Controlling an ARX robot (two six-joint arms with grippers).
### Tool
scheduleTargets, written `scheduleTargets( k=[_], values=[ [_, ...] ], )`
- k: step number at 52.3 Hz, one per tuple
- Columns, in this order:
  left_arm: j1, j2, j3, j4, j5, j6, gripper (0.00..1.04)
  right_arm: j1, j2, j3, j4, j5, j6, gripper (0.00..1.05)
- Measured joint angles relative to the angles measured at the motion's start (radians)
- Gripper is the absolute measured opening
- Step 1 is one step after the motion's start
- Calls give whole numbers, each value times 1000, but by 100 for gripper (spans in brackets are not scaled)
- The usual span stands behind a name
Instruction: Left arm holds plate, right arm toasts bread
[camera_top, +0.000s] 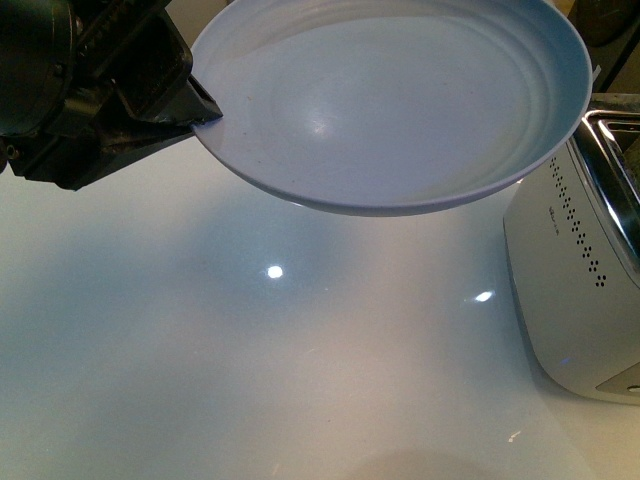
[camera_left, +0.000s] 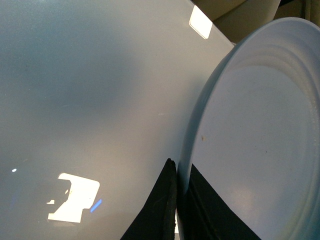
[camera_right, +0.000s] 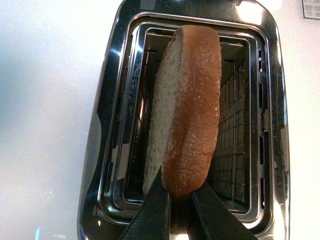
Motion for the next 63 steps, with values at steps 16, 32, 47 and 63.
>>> scheduleTargets(
  k=[16,32,47,63],
  values=[
    [0,0,0,0,0,0,3,0,2,-45,12,-1,13,39],
    [0,0,0,0,1,0,3,-6,-153,-86,37,-4,42,95],
    [0,0,0,0,1,0,3,-6,-481,-177,79,37,68,96],
    [0,0,0,0,0,0,3,-29,-545,-369,509,-88,60,62]
  ],
)
